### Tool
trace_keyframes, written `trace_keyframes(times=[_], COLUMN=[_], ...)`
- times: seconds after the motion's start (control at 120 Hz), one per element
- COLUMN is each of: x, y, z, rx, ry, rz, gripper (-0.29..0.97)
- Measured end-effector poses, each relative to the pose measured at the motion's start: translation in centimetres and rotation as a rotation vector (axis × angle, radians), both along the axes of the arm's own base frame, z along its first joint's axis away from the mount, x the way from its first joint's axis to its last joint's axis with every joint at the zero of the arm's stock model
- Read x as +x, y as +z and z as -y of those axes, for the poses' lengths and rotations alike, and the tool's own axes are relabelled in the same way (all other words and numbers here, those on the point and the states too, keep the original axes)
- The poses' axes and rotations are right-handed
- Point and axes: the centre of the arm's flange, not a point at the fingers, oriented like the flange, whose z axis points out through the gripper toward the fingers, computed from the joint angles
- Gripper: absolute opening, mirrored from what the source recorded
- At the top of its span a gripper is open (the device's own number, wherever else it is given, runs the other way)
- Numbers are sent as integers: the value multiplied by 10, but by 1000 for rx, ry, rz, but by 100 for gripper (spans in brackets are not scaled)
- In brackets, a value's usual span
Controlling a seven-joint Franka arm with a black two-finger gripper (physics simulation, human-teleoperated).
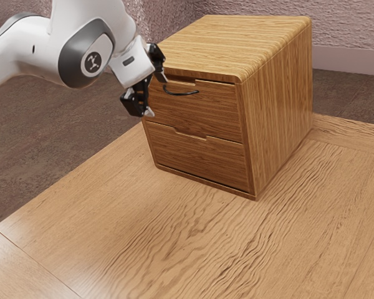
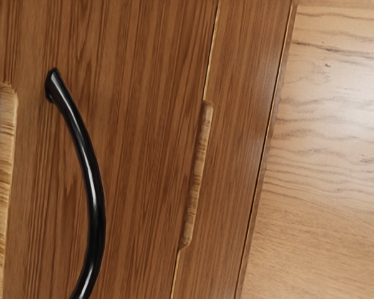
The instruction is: Pull the drawer handle with one arm to open the drawer
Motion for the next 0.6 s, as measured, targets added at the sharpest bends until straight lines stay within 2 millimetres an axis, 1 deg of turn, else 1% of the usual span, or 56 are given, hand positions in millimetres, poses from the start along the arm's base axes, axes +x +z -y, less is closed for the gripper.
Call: trace_keyframes(times=[0.067, 0.175, 0.267, 0.408, 0.5, 0.6], x=[0, 1, 1, 2, 2, 2], y=[0, 2, 3, 3, 9, 10], z=[4, 17, 26, 23, 22, 23], rx=[1, 1, -3, -6, -5, -5], ry=[-10, -35, -51, -49, -47, -50], rz=[-1, 2, 4, 6, 19, 22], gripper=[65, 63, 58, 50, 47, 45])
